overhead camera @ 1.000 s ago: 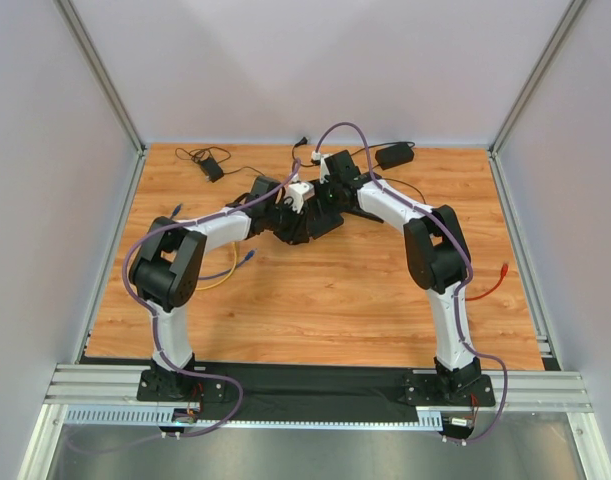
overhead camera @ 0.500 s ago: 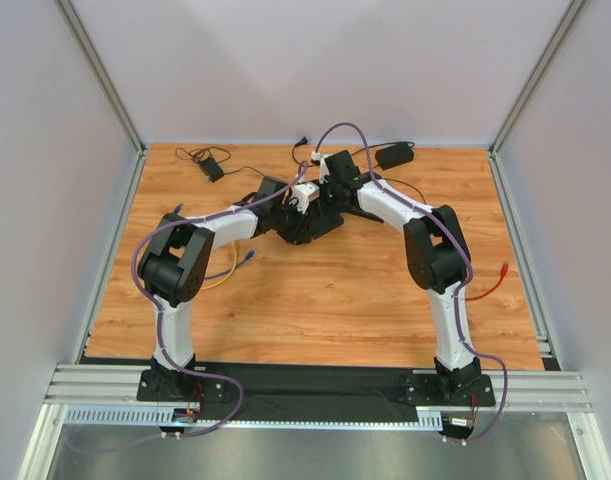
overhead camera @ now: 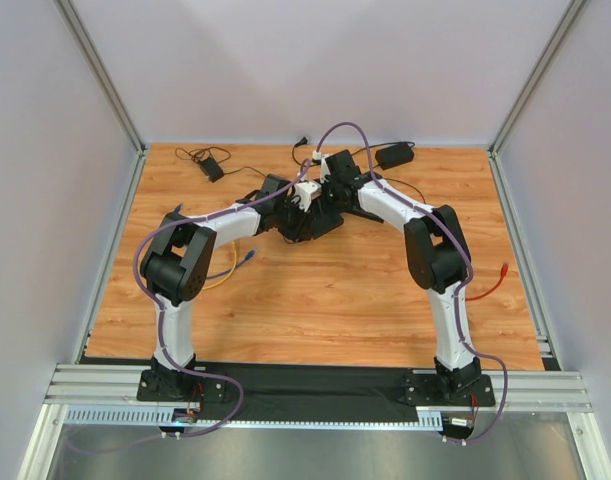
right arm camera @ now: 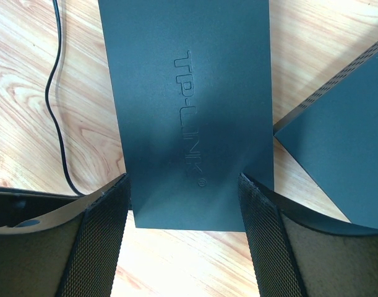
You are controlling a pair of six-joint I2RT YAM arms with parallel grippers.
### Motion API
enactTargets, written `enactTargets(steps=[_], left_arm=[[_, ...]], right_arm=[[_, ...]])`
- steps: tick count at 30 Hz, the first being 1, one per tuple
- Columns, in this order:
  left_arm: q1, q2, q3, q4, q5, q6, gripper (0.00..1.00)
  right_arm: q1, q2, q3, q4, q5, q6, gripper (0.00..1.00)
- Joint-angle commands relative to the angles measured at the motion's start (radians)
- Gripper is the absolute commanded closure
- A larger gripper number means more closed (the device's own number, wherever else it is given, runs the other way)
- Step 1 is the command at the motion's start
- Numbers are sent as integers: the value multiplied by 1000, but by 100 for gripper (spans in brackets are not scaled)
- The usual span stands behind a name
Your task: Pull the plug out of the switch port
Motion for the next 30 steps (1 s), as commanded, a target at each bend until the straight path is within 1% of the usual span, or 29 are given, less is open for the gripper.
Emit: enactTargets(steps=[1, 2, 6, 10, 11, 13, 15, 17, 20, 25, 30], left_arm=[[3, 28, 32, -62, -12, -22, 64], [4, 31, 32, -62, -9, -22, 68], [6, 49, 43, -79, 8, -15, 69], [12, 48, 43, -90, 5, -7, 60], [18, 26, 16, -52, 11, -17, 57], [27, -1, -18, -10, 48, -27, 55], [43, -50, -78, 71, 79, -42, 53], [60, -81, -137, 163, 109, -65, 51], [66, -119, -179, 221, 153, -70, 50], [67, -83, -138, 168, 156, -51, 50], [67, -58, -119, 157, 165, -56, 49]], right_arm=[[0, 25, 24, -26, -29, 11, 28], [0, 25, 24, -26, -31, 12, 28], [-1, 25, 27, -30, -25, 9, 28], [-3, 21, 21, -30, -16, 9, 28], [-3, 20, 22, -30, -13, 12, 28], [-15, 17, 18, -29, -10, 29, 28], [-32, 3, -1, -17, -19, 55, 28], [-41, -20, -33, 17, -48, 67, 28], [-57, -40, -50, 45, -92, 84, 28], [-72, -60, -81, 66, -128, 103, 28], [-74, -113, -119, 57, -92, 80, 28]])
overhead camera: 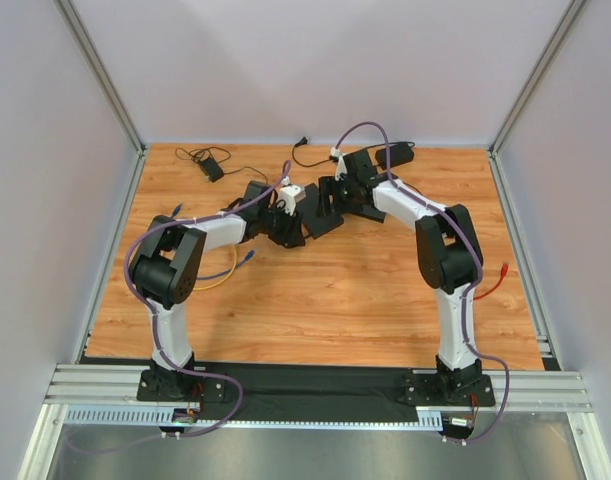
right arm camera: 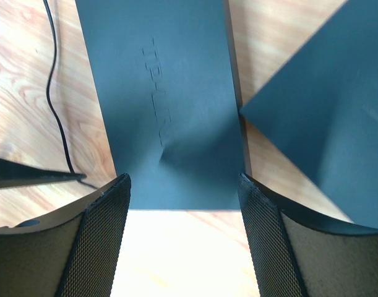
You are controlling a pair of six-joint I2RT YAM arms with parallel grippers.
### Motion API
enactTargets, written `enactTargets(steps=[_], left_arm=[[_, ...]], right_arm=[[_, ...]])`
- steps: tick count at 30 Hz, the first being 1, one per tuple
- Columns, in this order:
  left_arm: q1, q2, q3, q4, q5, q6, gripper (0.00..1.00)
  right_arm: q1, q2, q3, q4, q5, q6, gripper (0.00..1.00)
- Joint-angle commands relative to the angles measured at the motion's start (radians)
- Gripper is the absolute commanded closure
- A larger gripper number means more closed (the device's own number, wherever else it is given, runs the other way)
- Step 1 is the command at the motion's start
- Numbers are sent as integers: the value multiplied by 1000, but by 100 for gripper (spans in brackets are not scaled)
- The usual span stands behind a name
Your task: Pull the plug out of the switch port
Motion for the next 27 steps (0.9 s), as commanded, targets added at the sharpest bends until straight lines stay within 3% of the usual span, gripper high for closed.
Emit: enactTargets(steps=[1, 14, 17, 22, 27], left_arm=[[-6, 14, 49, 17, 37, 1, 49], [-9, 98, 161, -110, 40, -8, 49], [-9, 114, 178, -130, 45, -6, 54], [-9, 149, 219, -181, 60, 1, 77], [-8, 161, 244, -198, 63, -5, 91]], right_arm=[[2, -86, -37, -7, 15, -4, 28], [0, -129, -78, 8, 24, 0, 29], [2, -132, -81, 13, 23, 5, 29], [20, -121, -67, -6, 43, -14, 32], [63, -115, -52, -49, 181, -46, 36]])
